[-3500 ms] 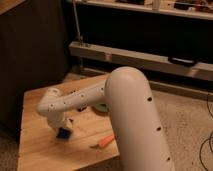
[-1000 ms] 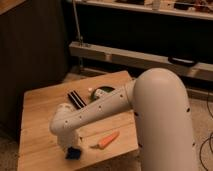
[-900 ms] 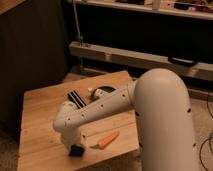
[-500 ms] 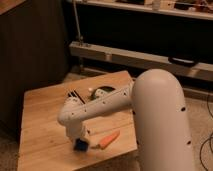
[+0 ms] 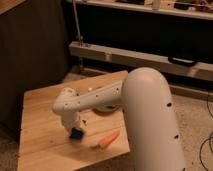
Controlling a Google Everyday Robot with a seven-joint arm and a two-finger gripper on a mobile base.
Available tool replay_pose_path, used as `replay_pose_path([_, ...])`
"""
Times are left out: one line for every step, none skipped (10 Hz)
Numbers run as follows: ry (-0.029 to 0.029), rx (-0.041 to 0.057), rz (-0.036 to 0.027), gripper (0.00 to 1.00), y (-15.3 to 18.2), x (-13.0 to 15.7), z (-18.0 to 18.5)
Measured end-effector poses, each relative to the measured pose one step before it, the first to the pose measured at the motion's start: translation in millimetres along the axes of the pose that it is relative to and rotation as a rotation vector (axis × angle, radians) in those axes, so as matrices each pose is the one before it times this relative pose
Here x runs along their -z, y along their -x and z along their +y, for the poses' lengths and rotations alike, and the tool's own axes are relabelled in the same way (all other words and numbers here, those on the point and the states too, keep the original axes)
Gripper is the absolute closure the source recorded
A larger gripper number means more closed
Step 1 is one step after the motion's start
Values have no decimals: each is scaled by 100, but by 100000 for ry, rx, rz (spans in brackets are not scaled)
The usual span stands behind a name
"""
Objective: Wipe the white sponge on the table
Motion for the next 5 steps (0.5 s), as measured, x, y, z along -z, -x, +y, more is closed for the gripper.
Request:
replay_pose_path([-702, 1265, -74, 96, -419, -201, -1493])
replay_pose_path([-656, 940, -40, 96, -176, -126, -994])
replay_pose_path([-759, 1233, 170, 96, -177, -53, -1107])
replay_pose_path([-766, 1980, 160, 96, 1, -17, -1289])
replay_pose_path([-847, 2994, 204, 96, 432, 107, -1639])
